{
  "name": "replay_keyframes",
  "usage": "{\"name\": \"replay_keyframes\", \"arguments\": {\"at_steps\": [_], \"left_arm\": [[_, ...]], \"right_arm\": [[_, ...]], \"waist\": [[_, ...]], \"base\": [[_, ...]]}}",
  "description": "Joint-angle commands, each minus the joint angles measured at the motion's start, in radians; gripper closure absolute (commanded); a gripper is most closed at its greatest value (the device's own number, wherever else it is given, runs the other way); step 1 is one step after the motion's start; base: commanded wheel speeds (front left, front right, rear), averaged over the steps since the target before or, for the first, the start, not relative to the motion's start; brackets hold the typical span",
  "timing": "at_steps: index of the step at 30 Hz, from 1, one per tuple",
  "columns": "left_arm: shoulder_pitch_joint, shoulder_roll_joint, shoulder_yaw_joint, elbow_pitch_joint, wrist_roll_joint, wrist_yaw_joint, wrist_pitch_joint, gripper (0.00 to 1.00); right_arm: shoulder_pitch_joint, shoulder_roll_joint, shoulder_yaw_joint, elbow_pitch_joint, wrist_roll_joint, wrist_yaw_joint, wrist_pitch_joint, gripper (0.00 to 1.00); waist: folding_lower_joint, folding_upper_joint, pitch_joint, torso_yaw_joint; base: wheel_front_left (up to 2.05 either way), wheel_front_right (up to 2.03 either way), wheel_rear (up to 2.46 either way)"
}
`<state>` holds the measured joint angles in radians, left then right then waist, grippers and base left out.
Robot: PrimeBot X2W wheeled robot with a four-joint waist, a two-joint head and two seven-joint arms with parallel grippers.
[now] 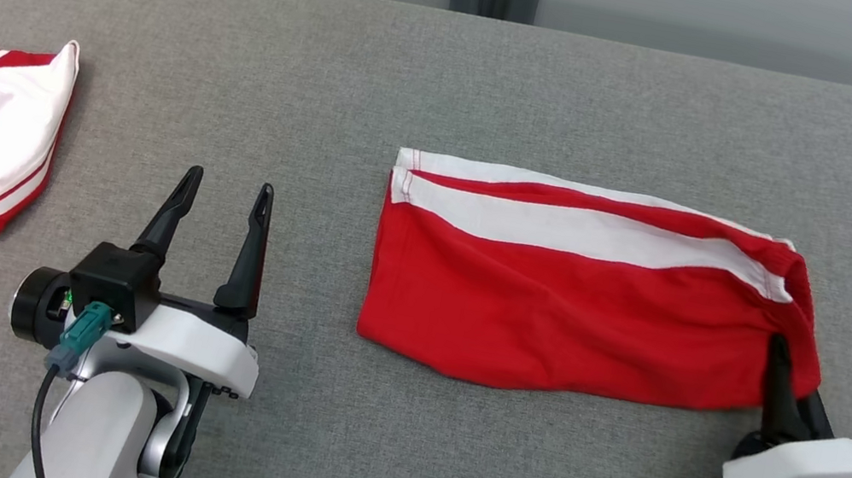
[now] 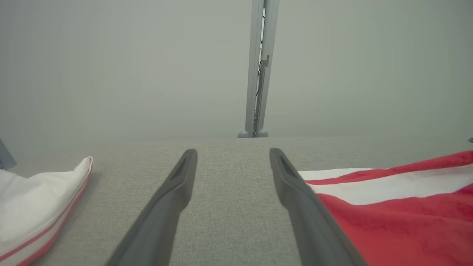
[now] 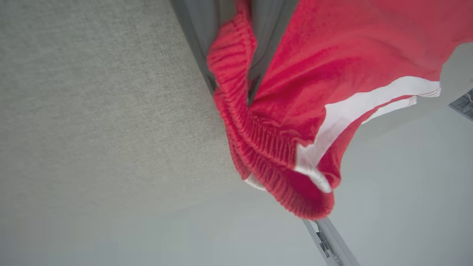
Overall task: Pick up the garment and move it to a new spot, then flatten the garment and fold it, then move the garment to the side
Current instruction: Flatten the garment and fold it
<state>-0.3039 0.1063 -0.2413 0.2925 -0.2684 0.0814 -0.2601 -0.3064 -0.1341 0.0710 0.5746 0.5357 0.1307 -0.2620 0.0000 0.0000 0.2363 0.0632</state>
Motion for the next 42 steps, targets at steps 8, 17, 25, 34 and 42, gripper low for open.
{"name": "replay_keyframes", "arguments": {"at_steps": [8, 17, 25, 34, 42], "left_arm": [[0.004, -0.003, -0.005, 0.01, 0.01, -0.01, -0.003, 0.0], [-0.006, -0.017, -0.044, 0.023, 0.015, -0.028, -0.003, 0.0], [-0.034, -0.031, -0.072, 0.037, 0.011, -0.044, -0.003, 0.0], [-0.035, -0.03, -0.067, 0.037, 0.02, -0.039, -0.003, 0.0], [-0.024, -0.011, -0.025, 0.026, 0.014, -0.024, -0.003, 0.0]], "right_arm": [[-0.052, 0.053, 0.136, -0.214, -0.041, 0.0, 0.069, 1.0], [-0.18, 0.08, 0.368, -0.174, -0.076, 0.0, 0.121, 1.0], [-0.269, 0.079, 0.544, 0.025, 0.009, 0.0, 0.089, 0.53], [-0.327, 0.08, 0.726, 0.067, 0.12, 0.0, 0.037, 0.0], [-0.338, 0.078, 0.703, 0.013, 0.065, 0.0, -0.002, 0.0]], "waist": [[0.0, 0.0, -0.021, -0.002], [0.0, 0.0, -0.021, 0.053], [0.0, 0.0, 0.004, 0.115], [0.0, 0.0, 0.025, 0.105], [0.0, 0.0, 0.019, 0.054]], "base": [[0.0, 0.0, 0.0], [0.0, 0.0, 0.0], [0.0, 0.0, 0.0], [0.0, 0.0, 0.0], [0.0, 0.0, 0.0]]}}
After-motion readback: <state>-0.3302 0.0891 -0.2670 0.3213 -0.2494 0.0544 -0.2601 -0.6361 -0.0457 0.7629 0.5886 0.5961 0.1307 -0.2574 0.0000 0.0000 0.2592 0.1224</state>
